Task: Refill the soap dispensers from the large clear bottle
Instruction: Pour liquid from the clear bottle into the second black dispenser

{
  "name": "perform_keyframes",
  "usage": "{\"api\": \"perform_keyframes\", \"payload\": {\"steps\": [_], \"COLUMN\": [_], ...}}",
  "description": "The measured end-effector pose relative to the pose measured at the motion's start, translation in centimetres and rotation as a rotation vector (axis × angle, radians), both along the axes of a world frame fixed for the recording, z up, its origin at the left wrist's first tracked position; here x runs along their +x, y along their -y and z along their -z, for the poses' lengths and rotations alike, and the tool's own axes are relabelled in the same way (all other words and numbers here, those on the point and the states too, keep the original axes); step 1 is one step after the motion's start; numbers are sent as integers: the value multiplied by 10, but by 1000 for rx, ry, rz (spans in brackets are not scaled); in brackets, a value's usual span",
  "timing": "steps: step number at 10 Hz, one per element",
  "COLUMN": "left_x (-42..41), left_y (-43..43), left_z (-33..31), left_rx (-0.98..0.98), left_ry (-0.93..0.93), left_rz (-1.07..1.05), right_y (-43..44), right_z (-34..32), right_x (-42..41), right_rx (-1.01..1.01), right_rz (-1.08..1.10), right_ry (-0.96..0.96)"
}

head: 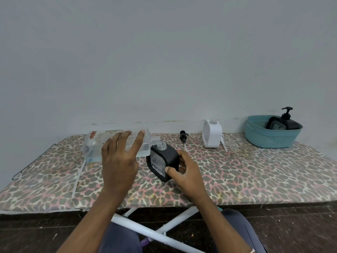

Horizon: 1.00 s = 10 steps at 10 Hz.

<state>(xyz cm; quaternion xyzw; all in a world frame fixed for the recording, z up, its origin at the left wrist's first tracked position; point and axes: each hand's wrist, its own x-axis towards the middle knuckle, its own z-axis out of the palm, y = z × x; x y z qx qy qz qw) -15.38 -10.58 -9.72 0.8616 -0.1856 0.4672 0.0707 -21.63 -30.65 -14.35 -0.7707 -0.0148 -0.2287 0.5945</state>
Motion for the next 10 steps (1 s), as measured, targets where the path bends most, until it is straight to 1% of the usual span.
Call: {"api": "perform_keyframes", "payload": {"steps": [10], "left_x": [0], "left_y": [0], "left_z": [1], "left_rx": [-9], "left_ry": [2], "left_rz": [4], "right_y": [0], "right_z": [1], "right_x": [1], "right_rx": [2], "right_rz": [-3], "right_ry": [0]}}
